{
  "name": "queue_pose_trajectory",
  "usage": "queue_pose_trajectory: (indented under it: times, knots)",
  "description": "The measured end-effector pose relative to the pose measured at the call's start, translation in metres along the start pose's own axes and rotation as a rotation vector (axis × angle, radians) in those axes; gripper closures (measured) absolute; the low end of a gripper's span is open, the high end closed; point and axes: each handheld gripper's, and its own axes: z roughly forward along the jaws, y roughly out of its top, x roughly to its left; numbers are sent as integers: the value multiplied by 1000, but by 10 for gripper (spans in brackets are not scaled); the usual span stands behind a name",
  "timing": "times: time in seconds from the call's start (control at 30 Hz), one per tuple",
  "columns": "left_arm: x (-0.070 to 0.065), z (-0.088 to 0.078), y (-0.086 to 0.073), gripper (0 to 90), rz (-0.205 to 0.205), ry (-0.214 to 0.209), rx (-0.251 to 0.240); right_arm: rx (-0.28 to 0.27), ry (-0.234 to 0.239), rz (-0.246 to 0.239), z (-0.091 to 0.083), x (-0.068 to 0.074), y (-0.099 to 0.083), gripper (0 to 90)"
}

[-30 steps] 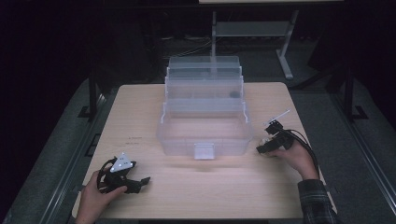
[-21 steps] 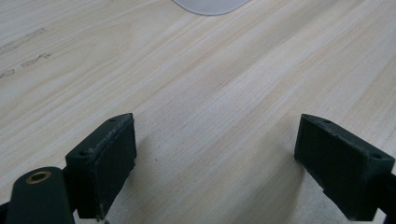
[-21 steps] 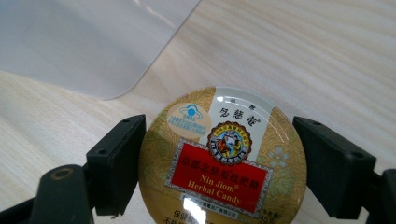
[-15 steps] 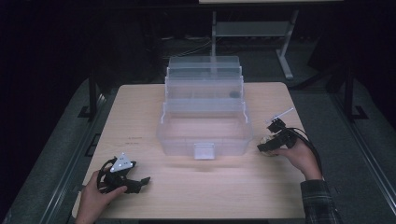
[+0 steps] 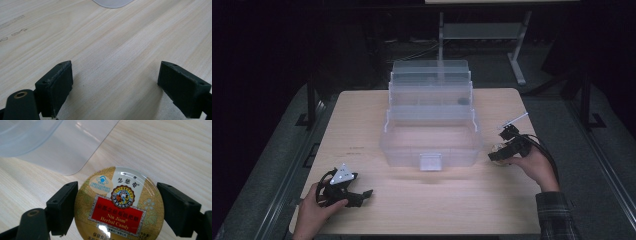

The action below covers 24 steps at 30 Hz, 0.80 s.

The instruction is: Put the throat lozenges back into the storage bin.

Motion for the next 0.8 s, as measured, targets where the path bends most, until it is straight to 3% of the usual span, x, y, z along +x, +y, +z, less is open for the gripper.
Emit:
queue_pose_trajectory:
  times: [0.8]
  knots:
    - [0,0,0,119,0,0,0,-30,0,-38,-27,9,14,200]
